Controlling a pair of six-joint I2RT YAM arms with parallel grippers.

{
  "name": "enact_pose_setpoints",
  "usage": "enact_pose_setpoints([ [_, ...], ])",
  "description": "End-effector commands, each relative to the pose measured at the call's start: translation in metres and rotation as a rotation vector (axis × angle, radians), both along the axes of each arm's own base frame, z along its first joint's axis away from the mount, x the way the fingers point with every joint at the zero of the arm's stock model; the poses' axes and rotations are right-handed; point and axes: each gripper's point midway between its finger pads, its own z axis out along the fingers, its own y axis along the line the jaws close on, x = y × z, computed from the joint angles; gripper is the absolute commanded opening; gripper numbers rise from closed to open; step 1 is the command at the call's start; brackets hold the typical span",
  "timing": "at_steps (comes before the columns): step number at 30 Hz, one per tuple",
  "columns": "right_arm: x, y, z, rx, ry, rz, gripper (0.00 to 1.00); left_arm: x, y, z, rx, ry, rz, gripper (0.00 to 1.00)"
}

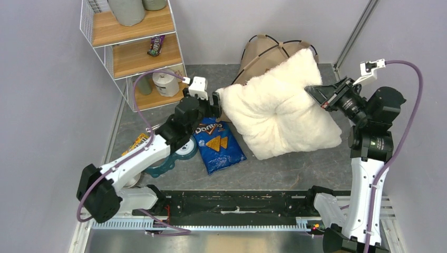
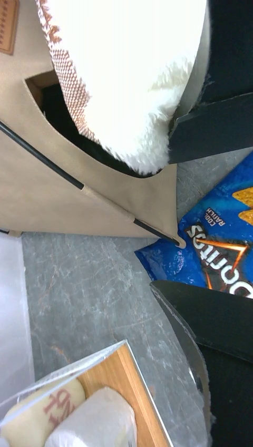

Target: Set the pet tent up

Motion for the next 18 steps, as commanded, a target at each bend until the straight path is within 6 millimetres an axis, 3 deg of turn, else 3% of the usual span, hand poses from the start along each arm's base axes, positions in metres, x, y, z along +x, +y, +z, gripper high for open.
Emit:
enact_pose_setpoints([
  [1, -0.007, 0.01, 0.02, 0.012, -0.108, 0.045, 0.0, 0.019, -0.029, 0.014, -0.048, -0.066, -0.135, 0.86],
  [3, -0.005, 0.005, 0.012, -0.001, -0.085, 0.003, 0.0, 0.026, -0.032, 0.0, -0.043, -0.044, -0.154, 0.86],
  [9, 0.008, -0.043, -0.015, -0.098, 0.029, -0.306, 0.0, 0.037, -0.042, -0.02, -0.058, -0.037, -0.196, 0.86],
  [14, 0.008, -0.061, -0.015, -0.085, 0.048, -0.423, 0.0, 0.05, -0.048, -0.033, -0.021, -0.038, -0.195, 0.85],
  [18, 0.0, -0.081, -0.005, -0.107, 0.04, -0.553, 0.0, 0.059, -0.049, -0.047, 0.01, -0.021, -0.186, 0.79],
])
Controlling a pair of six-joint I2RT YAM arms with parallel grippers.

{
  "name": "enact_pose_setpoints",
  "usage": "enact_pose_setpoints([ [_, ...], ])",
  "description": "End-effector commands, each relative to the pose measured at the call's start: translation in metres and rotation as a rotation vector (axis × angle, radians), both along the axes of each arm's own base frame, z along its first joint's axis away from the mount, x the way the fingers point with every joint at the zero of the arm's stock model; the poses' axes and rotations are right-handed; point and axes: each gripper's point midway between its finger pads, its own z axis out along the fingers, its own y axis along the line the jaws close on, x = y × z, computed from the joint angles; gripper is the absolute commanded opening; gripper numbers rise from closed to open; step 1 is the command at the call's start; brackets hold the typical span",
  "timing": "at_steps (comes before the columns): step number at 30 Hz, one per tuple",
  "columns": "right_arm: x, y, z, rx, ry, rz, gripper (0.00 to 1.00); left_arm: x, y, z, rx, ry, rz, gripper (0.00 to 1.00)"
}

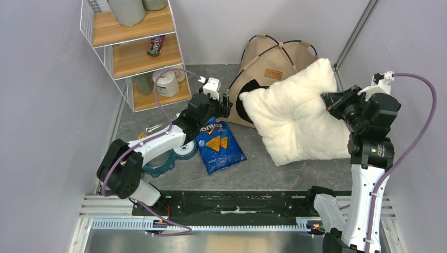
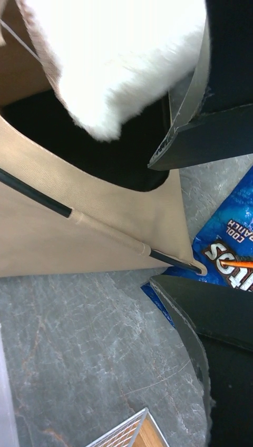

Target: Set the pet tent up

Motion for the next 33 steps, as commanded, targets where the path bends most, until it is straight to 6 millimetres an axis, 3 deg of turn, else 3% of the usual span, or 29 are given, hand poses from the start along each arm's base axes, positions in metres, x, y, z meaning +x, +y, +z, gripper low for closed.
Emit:
enact_pose_setpoints([
  [1, -0.014, -0.026, 0.048, -0.073, -0.123, -0.169, 0.0, 0.017, -0.006, 0.012, 0.01, -0.073, -0.016, 0.77],
  [7, -0.007, -0.011, 0.046, -0.055, -0.109, -0.074, 0.0, 0.027, -0.014, 0.009, 0.005, -0.083, -0.028, 0.73],
  [12, 0.003, -0.004, 0.027, -0.044, -0.057, -0.015, 0.0, 0.034, -0.02, 0.013, -0.007, -0.105, -0.033, 0.73],
  [14, 0.007, -0.004, 0.018, -0.045, -0.035, -0.003, 0.0, 0.034, -0.024, 0.013, -0.015, -0.109, -0.053, 0.67],
  [23, 0.034, 0.019, -0.019, -0.119, 0.044, 0.044, 0.0, 0.023, -0.041, 0.008, -0.068, -0.063, -0.14, 0.03],
  [29, 0.056, 0.026, -0.035, -0.242, 0.09, -0.018, 0.0, 0.016, -0.035, 0.01, -0.116, -0.044, -0.072, 0.02],
  [33, 0.072, 0.028, -0.031, -0.329, 0.09, -0.064, 0.0, 0.009, -0.031, 0.016, -0.078, -0.09, 0.011, 0.02],
])
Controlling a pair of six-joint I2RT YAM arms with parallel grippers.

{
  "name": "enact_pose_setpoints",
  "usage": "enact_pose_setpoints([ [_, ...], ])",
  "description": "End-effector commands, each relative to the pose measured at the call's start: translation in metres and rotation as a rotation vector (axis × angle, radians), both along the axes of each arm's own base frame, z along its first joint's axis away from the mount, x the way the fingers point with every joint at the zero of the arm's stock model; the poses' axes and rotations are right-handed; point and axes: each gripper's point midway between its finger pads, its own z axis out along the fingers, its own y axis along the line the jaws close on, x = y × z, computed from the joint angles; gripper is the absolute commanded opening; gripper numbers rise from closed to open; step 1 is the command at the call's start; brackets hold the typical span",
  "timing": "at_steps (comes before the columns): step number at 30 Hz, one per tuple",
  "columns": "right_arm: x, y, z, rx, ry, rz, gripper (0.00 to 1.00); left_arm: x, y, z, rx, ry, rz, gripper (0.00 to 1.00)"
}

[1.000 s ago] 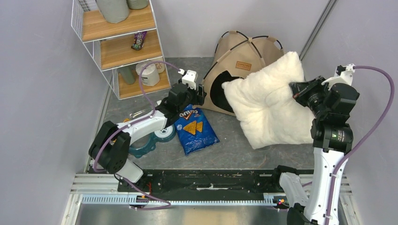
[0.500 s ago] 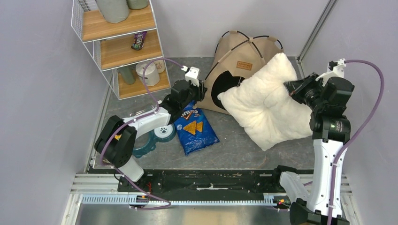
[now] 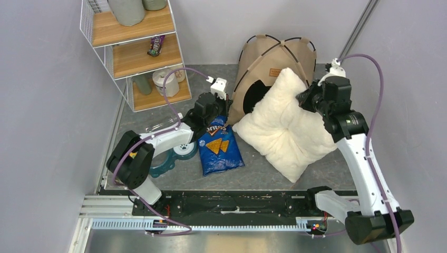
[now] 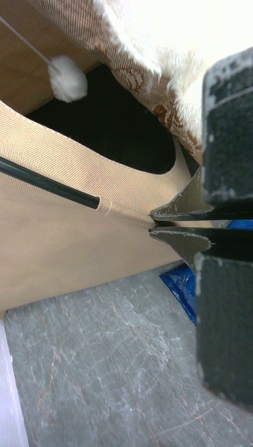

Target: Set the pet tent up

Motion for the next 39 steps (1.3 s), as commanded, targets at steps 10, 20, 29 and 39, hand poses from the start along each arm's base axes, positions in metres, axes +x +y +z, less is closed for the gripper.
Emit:
enact_pose_setpoints([
  [10, 0.024, -0.044, 0.105, -0.187, -0.251, -0.255, 0.0, -0.01, 0.018, 0.047, -0.076, -0.12, 0.232, 0.02],
  [20, 0.037, -0.032, 0.094, -0.179, -0.237, -0.206, 0.0, -0.012, 0.004, 0.039, -0.067, -0.108, 0.176, 0.02],
  [29, 0.048, 0.041, 0.001, -0.209, -0.044, -0.041, 0.0, -0.014, -0.01, 0.033, -0.077, -0.09, 0.115, 0.02],
  [39, 0.047, 0.062, -0.095, -0.23, 0.19, -0.022, 0.0, -0.015, -0.013, 0.031, -0.079, -0.079, 0.102, 0.02],
])
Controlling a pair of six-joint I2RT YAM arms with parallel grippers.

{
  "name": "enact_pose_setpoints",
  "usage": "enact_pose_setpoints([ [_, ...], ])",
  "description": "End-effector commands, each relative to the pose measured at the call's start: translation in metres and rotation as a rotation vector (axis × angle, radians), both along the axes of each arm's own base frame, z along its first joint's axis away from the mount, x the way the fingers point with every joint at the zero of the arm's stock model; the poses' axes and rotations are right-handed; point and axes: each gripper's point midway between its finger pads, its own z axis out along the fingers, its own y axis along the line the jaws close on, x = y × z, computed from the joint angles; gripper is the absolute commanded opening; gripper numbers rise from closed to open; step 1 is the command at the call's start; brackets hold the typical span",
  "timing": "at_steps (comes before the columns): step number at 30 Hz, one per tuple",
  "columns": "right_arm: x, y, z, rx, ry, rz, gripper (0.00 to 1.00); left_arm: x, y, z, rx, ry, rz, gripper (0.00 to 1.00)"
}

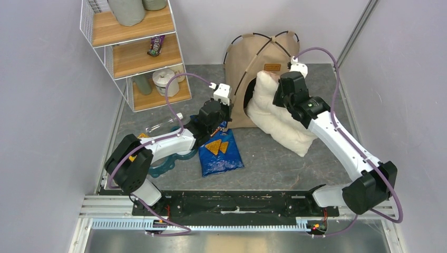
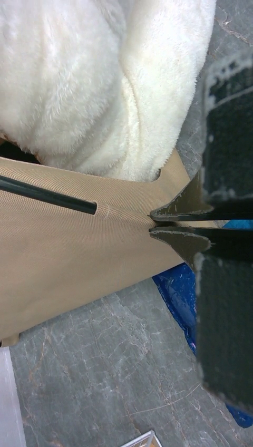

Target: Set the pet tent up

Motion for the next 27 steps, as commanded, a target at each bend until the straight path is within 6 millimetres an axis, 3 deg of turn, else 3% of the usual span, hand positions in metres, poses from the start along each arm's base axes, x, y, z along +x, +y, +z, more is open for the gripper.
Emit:
enact_pose_setpoints([
  [1, -0.002, 0.003, -0.051, -0.019, 0.109, -0.002, 0.0, 0.005, -0.012, 0.03, -0.108, -0.051, -0.014, 0.02],
  [5, 0.004, 0.014, -0.079, -0.06, 0.166, 0.077, 0.0, 0.003, -0.012, 0.033, -0.107, -0.056, -0.022, 0.02],
  [9, 0.016, 0.022, -0.095, -0.099, 0.214, 0.117, 0.0, 0.001, -0.013, 0.034, -0.099, -0.058, -0.037, 0.02],
  [20, 0.072, 0.034, -0.1, -0.097, 0.138, 0.029, 0.01, -0.005, -0.018, 0.033, -0.088, -0.06, -0.087, 0.02],
  [23, 0.08, 0.042, -0.098, -0.082, 0.084, 0.047, 0.09, -0.006, -0.017, 0.032, -0.084, -0.055, -0.088, 0.02],
  [27, 0.066, 0.04, -0.086, -0.081, 0.075, 0.064, 0.27, -0.003, -0.014, 0.03, -0.073, -0.046, -0.064, 0.02],
])
